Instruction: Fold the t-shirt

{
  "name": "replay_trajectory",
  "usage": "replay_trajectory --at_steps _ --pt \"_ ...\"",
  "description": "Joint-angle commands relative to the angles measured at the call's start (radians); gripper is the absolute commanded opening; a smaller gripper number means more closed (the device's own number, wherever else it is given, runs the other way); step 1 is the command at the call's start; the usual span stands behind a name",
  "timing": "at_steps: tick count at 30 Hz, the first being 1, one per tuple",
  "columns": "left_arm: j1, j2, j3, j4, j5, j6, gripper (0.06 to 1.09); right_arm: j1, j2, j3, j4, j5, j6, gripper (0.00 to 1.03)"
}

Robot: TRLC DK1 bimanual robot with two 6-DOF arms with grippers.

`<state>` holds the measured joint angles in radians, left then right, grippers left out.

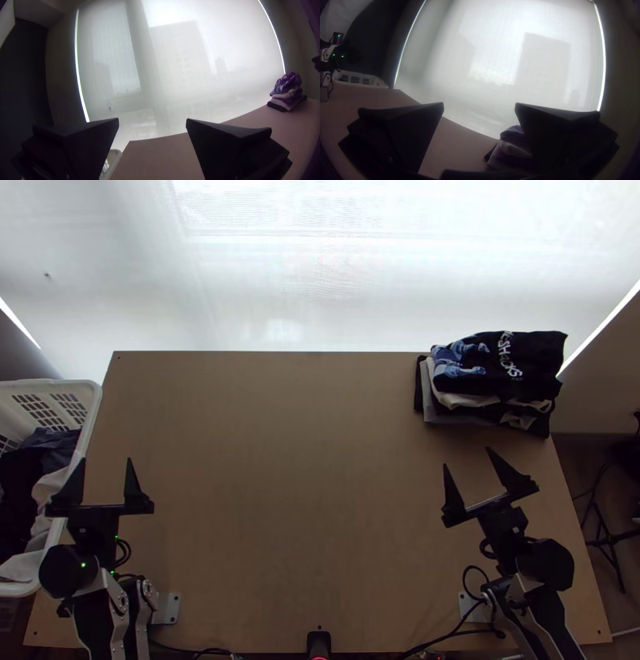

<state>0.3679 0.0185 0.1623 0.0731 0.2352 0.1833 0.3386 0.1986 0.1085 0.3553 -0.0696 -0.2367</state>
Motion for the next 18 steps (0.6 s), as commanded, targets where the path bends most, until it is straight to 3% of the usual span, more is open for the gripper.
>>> replay_trajectory --at_steps 1,6,13,16,18 --pt "-0.026 -0.022 -0.084 -0.053 0.027 0.036 1.04 0.014 0.079 -0.016 -0.059 -0.148 -0.049 0.99" --pt "-0.078 -0.022 -0.084 -0.107 0.03 0.074 1.04 0.031 0.154 -0.016 -0.064 -0.208 -0.093 0.99" --pt "-0.162 -0.02 -0.086 -0.223 0.042 0.174 1.04 0.034 0.223 -0.013 -0.121 -0.205 -0.124 0.99" --pt "-0.244 -0.02 -0.086 -0.312 0.042 0.289 1.04 0.071 0.203 -0.013 -0.197 -0.205 -0.153 0.99" --pt "-0.241 -0.02 -0.087 -0.326 0.042 0.308 1.04 0.091 0.173 -0.013 -0.274 -0.205 -0.185 0.99"
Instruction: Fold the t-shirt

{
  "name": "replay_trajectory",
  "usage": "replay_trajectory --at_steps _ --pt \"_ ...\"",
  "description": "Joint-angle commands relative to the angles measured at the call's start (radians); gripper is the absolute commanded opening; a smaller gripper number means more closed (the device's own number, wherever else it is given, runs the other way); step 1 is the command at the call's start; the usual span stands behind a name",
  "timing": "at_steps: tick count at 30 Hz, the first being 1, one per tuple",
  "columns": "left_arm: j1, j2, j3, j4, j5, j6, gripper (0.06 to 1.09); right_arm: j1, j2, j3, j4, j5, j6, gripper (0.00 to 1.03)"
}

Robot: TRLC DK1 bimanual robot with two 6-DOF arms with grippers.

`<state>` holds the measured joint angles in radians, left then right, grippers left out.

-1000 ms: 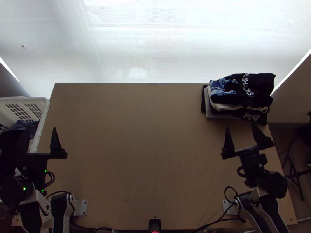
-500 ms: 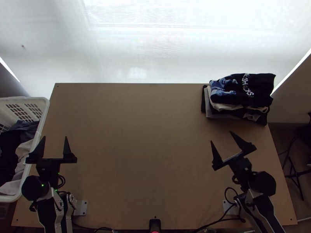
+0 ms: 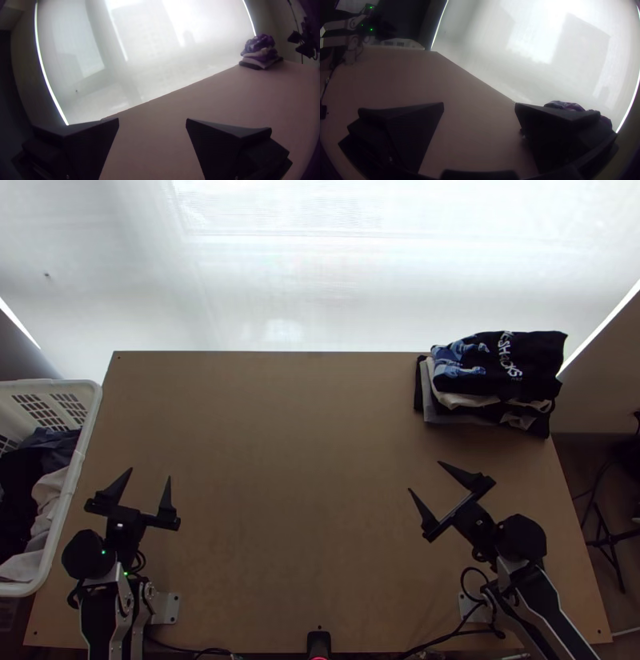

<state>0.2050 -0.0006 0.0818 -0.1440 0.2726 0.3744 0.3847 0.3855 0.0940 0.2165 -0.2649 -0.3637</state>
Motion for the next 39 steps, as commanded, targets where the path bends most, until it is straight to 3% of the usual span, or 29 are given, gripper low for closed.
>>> replay_trajectory --at_steps 1,6,11,14,16,18,20,22,24,28,33,36,39 --pt "-0.073 -0.001 -0.007 -0.109 0.005 0.115 1.04 0.057 -0.051 0.001 -0.184 -0.01 -0.061 0.99" --pt "-0.115 -0.001 -0.005 -0.14 0.043 0.129 1.04 0.111 -0.392 -0.004 -0.422 -0.04 -0.06 0.99" --pt "-0.113 -0.002 -0.004 -0.154 0.047 0.334 1.04 0.123 -0.366 -0.002 -0.407 -0.057 -0.047 0.99" --pt "-0.127 -0.002 0.009 -0.236 0.048 0.446 1.04 0.129 -0.378 -0.002 -0.408 0.024 -0.072 0.99" --pt "-0.127 -0.002 0.009 -0.229 0.037 0.442 1.04 0.129 -0.387 -0.002 -0.419 0.069 -0.13 0.99" --pt "-0.121 -0.001 -0.004 -0.151 -0.032 0.314 1.04 0.126 -0.387 -0.002 -0.428 0.105 -0.165 0.99" --pt "-0.125 -0.001 -0.004 -0.149 -0.035 0.268 1.04 0.121 -0.387 0.0 -0.434 0.127 -0.216 0.99" --pt "-0.13 -0.002 -0.004 -0.14 -0.036 0.256 1.04 0.085 -0.387 0.0 -0.417 0.13 -0.213 0.99" --pt "-0.145 -0.001 -0.005 -0.137 -0.035 0.251 1.04 0.04 -0.389 0.0 -0.427 0.128 -0.119 0.99" --pt "-0.182 -0.001 -0.001 -0.175 -0.036 0.27 1.04 0.062 -0.387 0.0 -0.437 0.115 -0.063 0.99" --pt "-0.197 -0.001 0.019 -0.27 -0.062 0.324 1.04 0.075 -0.39 0.0 -0.428 0.115 -0.107 0.99" --pt "-0.188 -0.002 0.019 -0.255 -0.096 0.328 1.04 0.146 -0.39 0.003 -0.509 0.108 -0.202 0.99" --pt "-0.199 -0.001 0.007 -0.238 -0.092 0.411 1.04 0.154 -0.39 0.003 -0.523 0.107 -0.176 0.99"
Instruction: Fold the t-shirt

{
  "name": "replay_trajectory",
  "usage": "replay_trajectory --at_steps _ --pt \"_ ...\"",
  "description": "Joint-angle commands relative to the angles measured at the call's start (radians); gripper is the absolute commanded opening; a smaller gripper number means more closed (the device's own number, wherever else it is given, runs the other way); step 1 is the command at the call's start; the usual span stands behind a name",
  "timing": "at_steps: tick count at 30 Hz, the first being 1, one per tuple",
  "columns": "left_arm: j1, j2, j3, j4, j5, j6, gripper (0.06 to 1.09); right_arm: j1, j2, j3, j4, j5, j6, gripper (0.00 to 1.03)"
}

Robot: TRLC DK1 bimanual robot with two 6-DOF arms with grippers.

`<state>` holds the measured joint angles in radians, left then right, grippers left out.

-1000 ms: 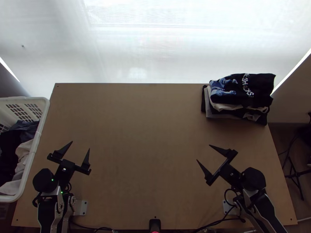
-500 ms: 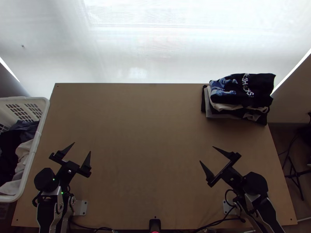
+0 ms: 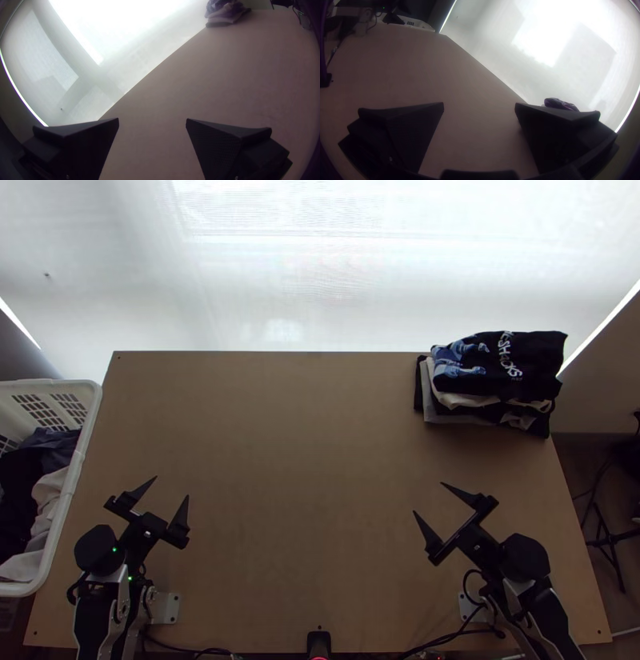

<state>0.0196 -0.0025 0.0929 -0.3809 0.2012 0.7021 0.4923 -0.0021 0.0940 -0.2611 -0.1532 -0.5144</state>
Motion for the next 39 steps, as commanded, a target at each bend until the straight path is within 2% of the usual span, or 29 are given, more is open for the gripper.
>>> replay_trajectory --at_steps 1,3,6,8,11,13,16,39 --pt "-0.017 -0.001 -0.005 0.005 -0.022 0.068 1.04 0.038 -0.003 0.001 -0.035 -0.002 0.025 0.99" --pt "-0.007 -0.001 -0.012 0.054 -0.029 0.036 1.04 0.022 -0.003 -0.002 -0.035 0.0 0.04 0.99" --pt "0.048 -0.001 -0.015 0.102 -0.063 -0.139 1.04 -0.07 -0.003 -0.002 -0.006 0.003 0.063 0.99" --pt "0.1 -0.002 -0.013 0.158 -0.092 -0.398 1.04 -0.175 -0.003 -0.002 0.033 0.014 0.231 0.99" --pt "0.148 0.009 -0.018 0.162 -0.094 -0.622 1.04 -0.308 0.001 -0.002 0.042 0.017 0.485 0.99" --pt "0.148 0.007 -0.018 0.165 -0.097 -0.704 1.04 -0.337 0.004 -0.002 0.043 0.03 0.537 0.99" --pt "0.138 0.002 -0.018 0.163 -0.138 -0.711 1.04 -0.327 0.002 -0.002 0.043 0.035 0.537 0.99" --pt "0.166 0.002 -0.018 0.163 -0.141 -0.71 1.04 -0.328 0.002 -0.002 0.043 0.035 0.536 0.99"
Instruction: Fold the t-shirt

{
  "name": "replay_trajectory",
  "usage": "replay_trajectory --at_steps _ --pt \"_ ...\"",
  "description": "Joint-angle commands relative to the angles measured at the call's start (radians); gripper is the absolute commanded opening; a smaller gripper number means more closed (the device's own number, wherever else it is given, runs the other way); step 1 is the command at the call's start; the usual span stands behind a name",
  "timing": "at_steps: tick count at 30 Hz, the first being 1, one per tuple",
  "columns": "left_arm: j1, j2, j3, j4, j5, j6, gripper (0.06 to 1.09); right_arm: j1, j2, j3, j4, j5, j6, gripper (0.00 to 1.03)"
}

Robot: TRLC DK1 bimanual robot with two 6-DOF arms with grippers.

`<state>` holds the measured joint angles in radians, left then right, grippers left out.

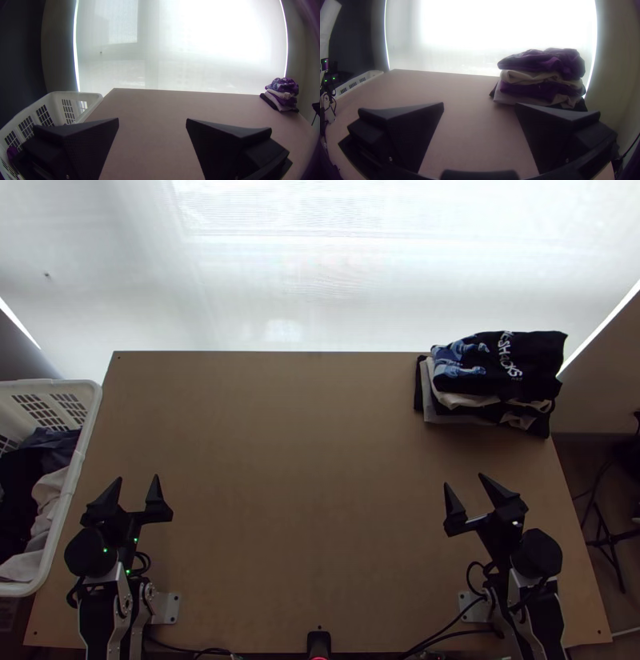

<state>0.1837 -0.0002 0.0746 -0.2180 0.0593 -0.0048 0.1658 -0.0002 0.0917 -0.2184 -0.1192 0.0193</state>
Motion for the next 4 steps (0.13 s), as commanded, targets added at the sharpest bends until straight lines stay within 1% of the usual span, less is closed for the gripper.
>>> replay_trajectory --at_steps 1,4 --pt "0.002 0.0 0.001 0.0 0.001 -0.003 1.04 -0.002 0.0 0.0 0.001 0.001 0.004 0.99" --pt "0.002 0.0 0.001 0.0 0.001 -0.003 1.04 -0.002 0.0 0.0 0.001 0.001 0.004 0.99"
